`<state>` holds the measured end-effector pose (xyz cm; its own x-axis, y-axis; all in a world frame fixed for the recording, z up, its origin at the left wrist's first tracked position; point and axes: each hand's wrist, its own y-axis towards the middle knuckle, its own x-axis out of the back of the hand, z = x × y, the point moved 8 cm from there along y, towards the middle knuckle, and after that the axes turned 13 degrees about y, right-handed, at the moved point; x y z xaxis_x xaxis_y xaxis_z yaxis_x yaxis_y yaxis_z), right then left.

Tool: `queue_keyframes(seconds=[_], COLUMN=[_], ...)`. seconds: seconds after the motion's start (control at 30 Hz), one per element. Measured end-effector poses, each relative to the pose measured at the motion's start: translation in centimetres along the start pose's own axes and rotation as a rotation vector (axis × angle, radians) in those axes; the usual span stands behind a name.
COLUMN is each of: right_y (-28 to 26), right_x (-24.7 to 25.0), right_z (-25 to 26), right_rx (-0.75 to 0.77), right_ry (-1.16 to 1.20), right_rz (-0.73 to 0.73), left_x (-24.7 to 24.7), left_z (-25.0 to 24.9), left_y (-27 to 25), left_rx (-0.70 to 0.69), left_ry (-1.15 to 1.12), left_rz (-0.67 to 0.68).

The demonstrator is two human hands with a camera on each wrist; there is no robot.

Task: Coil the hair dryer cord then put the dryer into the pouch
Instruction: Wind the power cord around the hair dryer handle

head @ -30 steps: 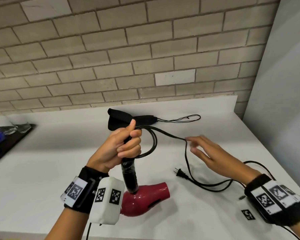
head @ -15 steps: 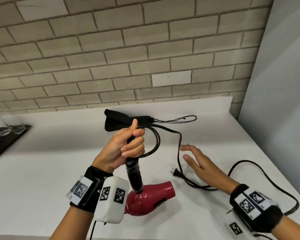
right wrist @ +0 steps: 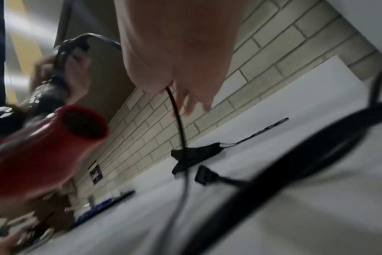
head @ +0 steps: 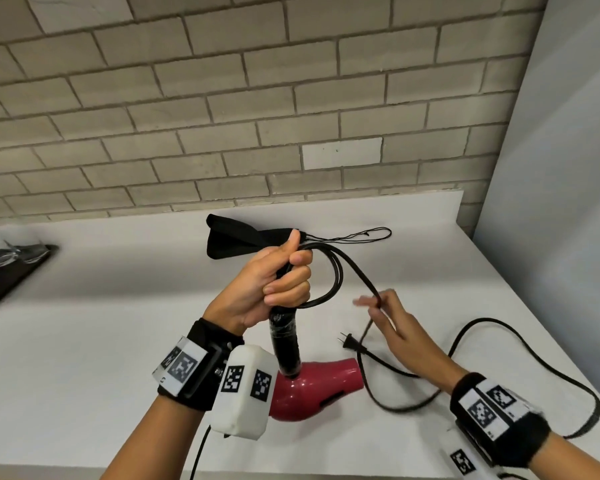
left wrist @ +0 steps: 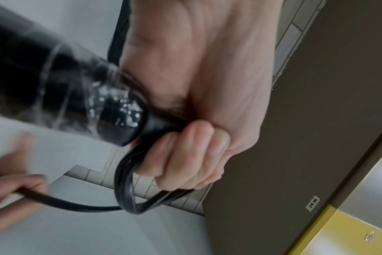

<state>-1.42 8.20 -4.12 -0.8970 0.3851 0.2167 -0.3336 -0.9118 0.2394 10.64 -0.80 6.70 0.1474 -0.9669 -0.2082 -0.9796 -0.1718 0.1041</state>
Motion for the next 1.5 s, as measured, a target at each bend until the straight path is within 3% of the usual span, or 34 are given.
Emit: queue_keyframes(seconds=[0.1, 0.23, 0.4, 0.57, 0.8, 0.9, 0.97, 1.03, 1.1, 1.17, 1.3, 1.37, 1.43, 1.5], right_y=[-3.2, -5.7, -6.2, -5.7, -5.2, -4.2, -3.3, -2.6, -2.2, -2.3, -2.7, -3.0, -3.5, -4.0], right_x=[-1.8, -2.2, -3.6, -4.5, -3.1, -1.6, 0.2, 1.8, 2.4, 2.7, 3.2, 3.5, 5.2, 8.4], right_z=[-0.6, 0.5, 5.3, 11.4, 15.6, 15.9, 15.4, 14.1, 12.7, 12.2, 11.2, 11.4, 11.5, 11.5], right_rx=[-0.017, 0.044, 0.299, 0.575, 0.743, 0.623, 0.440, 0.219, 0.054, -0.040, -0.075, 0.093, 0.277, 0.318], right_ry=[-0.083, -0.693, -1.065, -1.103, -0.985, -0.757, -0.555, -0.199, 0.133, 0.231, 0.004, -0.312, -0.637, -0.843], right_rz=[0.056, -0.041, 0.002, 0.011, -0.057, -0.088, -0.130, -0.127, -0.035, 0.083, 0.308, 0.395, 0.363, 0.265], left_x=[0.7, 1.0, -0.1, -2.2, -4.1, -5.8, -6.6, -6.7, -6.7, -6.9, -6.9, -5.8, -3.1, -0.2], left_z=[-0.2, 1.1, 1.7, 2.7, 2.4, 2.8, 2.9, 2.6, 2.3, 2.3, 2.1, 1.5, 0.4, -0.4], left_y=[0.5, 1.2, 2.3, 3.1, 2.8, 2.7, 2.5, 2.5, 2.4, 1.9, 0.8, 0.3, -0.4, -1.5], left_rx=[-0.013, 0.020, 0.045, 0.099, 0.131, 0.145, 0.152, 0.137, 0.140, 0.165, 0.206, 0.213, 0.212, 0.231], left_ry=[0.017, 0.082, 0.119, 0.453, 0.650, 0.775, 0.799, 0.820, 0.859, 0.908, 1.040, 1.102, 1.111, 1.112], left_rz=[-0.081, -0.159, -0.087, -0.049, 0.014, 0.102, 0.142, 0.147, 0.172, 0.243, 0.379, 0.385, 0.295, 0.197])
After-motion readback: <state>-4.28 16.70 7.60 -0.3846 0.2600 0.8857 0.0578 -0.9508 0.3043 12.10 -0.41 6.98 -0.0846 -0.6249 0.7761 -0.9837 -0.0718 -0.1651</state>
